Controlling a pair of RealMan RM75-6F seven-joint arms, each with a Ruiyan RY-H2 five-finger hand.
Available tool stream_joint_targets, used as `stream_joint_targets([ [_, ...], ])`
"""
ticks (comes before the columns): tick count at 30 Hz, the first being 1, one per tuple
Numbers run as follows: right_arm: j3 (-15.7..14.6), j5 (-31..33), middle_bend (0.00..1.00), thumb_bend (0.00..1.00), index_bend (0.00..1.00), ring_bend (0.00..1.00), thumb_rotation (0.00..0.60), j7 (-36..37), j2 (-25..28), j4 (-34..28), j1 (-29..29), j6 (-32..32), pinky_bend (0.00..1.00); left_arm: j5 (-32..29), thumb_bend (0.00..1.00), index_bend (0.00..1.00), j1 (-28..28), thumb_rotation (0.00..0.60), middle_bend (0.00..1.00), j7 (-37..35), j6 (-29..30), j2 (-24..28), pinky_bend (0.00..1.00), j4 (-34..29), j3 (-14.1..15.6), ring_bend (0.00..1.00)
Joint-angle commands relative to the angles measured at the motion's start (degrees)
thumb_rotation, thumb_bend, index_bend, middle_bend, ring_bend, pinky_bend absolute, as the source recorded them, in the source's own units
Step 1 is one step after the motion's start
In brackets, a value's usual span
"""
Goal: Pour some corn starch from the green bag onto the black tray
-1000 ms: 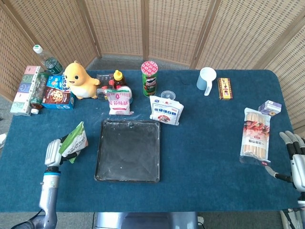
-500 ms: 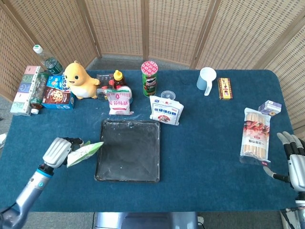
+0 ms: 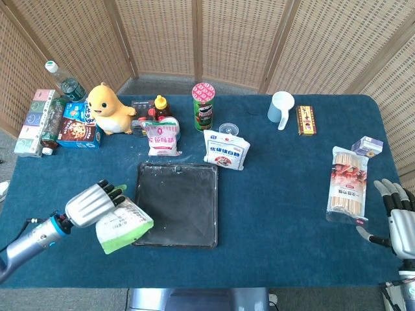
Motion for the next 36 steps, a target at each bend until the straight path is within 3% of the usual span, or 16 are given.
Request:
stream_joint_targets([
  [1, -0.01, 0.06, 0.00, 0.03, 0.09, 0.02, 0.542, 0.14, 0.05, 0.02, 0.03, -0.14, 0.04, 5.06, 0.44, 0.78, -4.74, 0.600, 0.69, 8.81, -1.70, 1.92, 0.65, -0.42, -0.16, 0.65],
  [8, 0.03, 0.11, 0.00, 0.03, 0.09, 0.02, 0.541, 0.78, 0.42, -0.09, -0.05, -0.09, 0.04, 3.94, 0.44, 0.78, -8.45, 0.600, 0.69, 16.70, -6.94, 2.67, 0.65, -4.45, -2.40, 0.65],
  [14, 0.05, 0.12, 0.00, 0.03, 0.09, 0.02, 0.542, 1.38, 0.70, -0.10, -0.09, -0.13, 0.04, 4.24, 0.56, 0.81, -10.34, 0.600, 0.70, 22.67, -10.34, 3.25, 0.65, -7.05, -3.18, 0.65],
  [18, -0.04, 0.07, 0.00, 0.03, 0.09, 0.02, 0.541, 1.73, 0.84, -0.10, -0.10, -0.27, 0.04, 8.94, 0.60, 0.84, -15.13, 0.600, 0.70, 32.23, -17.56, 4.92, 0.65, -8.42, -2.84, 0.65],
  [25, 0.07, 0.15, 0.00, 0.03, 0.09, 0.02, 0.543, 2.39, 1.10, -0.07, -0.18, -0.15, 0.04, 8.49, 0.60, 0.84, -17.41, 0.600, 0.69, 36.36, -23.81, 7.86, 0.65, -13.12, -2.64, 0.65],
  [33, 0.01, -0.11, 0.00, 0.03, 0.09, 0.02, 0.546, 3.11, 1.36, 0.00, -0.21, -0.18, 0.04, 4.02, 0.59, 0.84, -15.95, 0.600, 0.69, 38.50, -24.55, 7.95, 0.65, -15.97, -4.11, 0.65],
  [36, -0.10, -0.16, 0.00, 0.03, 0.09, 0.02, 0.549, 3.17, 1.34, 0.04, -0.17, -0.37, 0.04, -1.76, 0.58, 0.84, -12.01, 0.600, 0.70, 34.88, -18.23, 5.78, 0.65, -16.00, -6.05, 0.65],
])
